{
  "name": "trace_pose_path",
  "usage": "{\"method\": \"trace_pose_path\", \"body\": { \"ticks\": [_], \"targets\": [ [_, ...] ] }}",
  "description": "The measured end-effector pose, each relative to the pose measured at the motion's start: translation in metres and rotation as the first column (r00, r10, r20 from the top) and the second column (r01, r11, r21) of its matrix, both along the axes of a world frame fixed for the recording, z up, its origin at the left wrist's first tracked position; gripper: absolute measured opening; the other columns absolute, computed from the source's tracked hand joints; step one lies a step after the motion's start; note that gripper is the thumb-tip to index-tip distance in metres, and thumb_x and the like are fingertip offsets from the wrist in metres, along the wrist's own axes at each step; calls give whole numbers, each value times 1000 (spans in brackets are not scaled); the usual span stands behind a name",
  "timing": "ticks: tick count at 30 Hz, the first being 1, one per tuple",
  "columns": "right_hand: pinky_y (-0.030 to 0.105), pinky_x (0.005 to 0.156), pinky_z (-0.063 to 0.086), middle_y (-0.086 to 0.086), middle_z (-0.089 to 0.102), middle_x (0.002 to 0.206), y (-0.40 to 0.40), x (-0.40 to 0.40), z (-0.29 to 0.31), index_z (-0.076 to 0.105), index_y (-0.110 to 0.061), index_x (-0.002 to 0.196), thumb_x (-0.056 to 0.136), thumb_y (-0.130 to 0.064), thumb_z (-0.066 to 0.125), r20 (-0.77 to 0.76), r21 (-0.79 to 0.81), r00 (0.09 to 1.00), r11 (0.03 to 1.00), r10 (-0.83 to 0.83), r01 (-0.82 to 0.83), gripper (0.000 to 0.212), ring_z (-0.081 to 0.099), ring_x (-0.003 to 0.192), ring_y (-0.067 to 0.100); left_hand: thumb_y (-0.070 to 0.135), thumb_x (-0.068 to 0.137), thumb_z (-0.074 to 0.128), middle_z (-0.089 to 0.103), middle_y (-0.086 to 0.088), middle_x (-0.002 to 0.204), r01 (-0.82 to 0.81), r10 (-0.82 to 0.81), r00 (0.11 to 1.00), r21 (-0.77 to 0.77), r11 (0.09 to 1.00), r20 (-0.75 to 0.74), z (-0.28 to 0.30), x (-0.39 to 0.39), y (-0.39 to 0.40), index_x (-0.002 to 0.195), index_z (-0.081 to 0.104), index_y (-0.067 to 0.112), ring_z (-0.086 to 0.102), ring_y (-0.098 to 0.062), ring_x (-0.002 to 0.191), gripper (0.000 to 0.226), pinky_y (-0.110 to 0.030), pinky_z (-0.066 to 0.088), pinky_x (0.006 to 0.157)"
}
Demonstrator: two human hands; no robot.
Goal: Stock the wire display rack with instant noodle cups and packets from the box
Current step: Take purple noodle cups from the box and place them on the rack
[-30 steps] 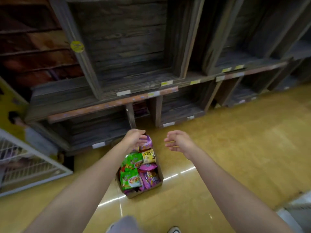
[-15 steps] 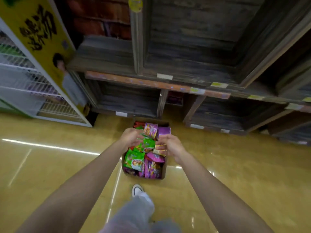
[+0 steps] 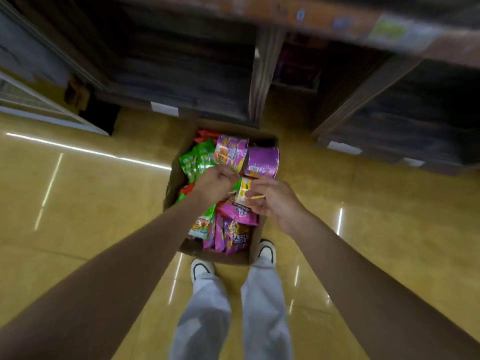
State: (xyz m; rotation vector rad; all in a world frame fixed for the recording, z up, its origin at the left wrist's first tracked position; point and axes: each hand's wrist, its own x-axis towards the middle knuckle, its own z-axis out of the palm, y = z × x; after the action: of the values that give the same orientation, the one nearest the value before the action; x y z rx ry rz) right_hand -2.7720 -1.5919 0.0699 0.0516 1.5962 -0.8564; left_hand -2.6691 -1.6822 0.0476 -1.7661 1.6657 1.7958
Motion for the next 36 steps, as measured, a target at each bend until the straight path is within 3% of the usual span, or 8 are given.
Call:
{"method": "trace_pose_path", "body": {
  "ticks": [4, 8, 11, 13, 16, 23, 28, 36],
  "targets": [
    [15, 41, 47, 6, 60, 80, -18, -38, -85, 55, -8, 109, 96, -9, 51, 21, 28, 999, 998, 49, -49, 14, 58, 58, 14, 23, 92, 59, 61, -13, 112, -47, 40, 996, 88, 995, 83, -85, -21, -19, 113, 58, 6, 60, -22, 93, 27, -28, 52, 76],
    [19, 53, 51, 9, 61, 89, -30, -71, -157, 58, -7, 102, 93, -7, 53, -76, 81, 989, 990, 124, -117, 10, 58, 66, 14, 33, 90, 61, 58, -14, 125, 87, -89, 980, 17, 996, 178, -150, -44, -33, 112, 61, 11, 58, -29, 110, 32, -34, 45, 99],
    [30, 78, 53, 11, 54, 121, -40, -90, -206, 53, -11, 124, 90, -11, 58, -357, 179, 888, 954, 290, -240, 34, 59, 98, 22, 42, 89, 58, 27, -18, 144, 268, -190, 911, -176, 947, 367, -181, -61, -47, 134, 46, 16, 35, -34, 132, 54, -32, 32, 106],
    [23, 76, 45, 10, 41, 133, -46, -100, -228, 44, -19, 135, 88, -11, 60, -508, 219, 773, 925, 381, -311, 50, 53, 110, 26, 52, 85, 59, 2, -23, 153, 372, -219, 853, -258, 892, 474, -199, -74, -56, 147, 23, 24, 7, -43, 141, 77, -43, 18, 114],
    [15, 61, 40, 8, 34, 140, -51, -107, -257, 30, -31, 145, 86, -5, 60, -464, 171, 805, 928, 371, -330, 70, 50, 113, 24, 66, 74, 61, -17, -25, 153, 345, -171, 830, -249, 905, 530, -233, -88, -66, 151, 0, 31, -11, -47, 141, 104, -53, 11, 114],
    [28, 82, 52, 8, 27, 142, -46, -104, -273, 20, -34, 148, 84, 7, 58, -494, 113, 714, 851, 496, -513, 84, 43, 124, 24, 60, 67, 72, -2, -24, 154, 172, -9, 889, -316, 933, 457, -260, -75, -72, 149, 3, 37, 15, -51, 137, 109, -53, 31, 108],
    [28, 94, 42, 10, 27, 145, -43, -87, -261, 10, -24, 152, 87, -10, 65, -635, 316, 326, 620, 701, -718, 86, 44, 125, 27, 57, 71, 69, 9, -25, 151, 103, 34, 882, -262, 959, 470, -242, -48, -59, 147, 13, 34, 21, -50, 135, 97, -50, 29, 107],
    [42, 90, 47, 20, 55, 125, -59, -57, -231, 49, -11, 135, 93, 3, 41, -786, 461, -139, 422, 603, -781, 45, 54, 112, 38, 64, 49, 70, 25, -17, 132, -87, 126, 921, -121, 989, 369, -220, 14, -48, 136, 24, 43, 45, -45, 115, 101, -47, 52, 89]
  ]
}}
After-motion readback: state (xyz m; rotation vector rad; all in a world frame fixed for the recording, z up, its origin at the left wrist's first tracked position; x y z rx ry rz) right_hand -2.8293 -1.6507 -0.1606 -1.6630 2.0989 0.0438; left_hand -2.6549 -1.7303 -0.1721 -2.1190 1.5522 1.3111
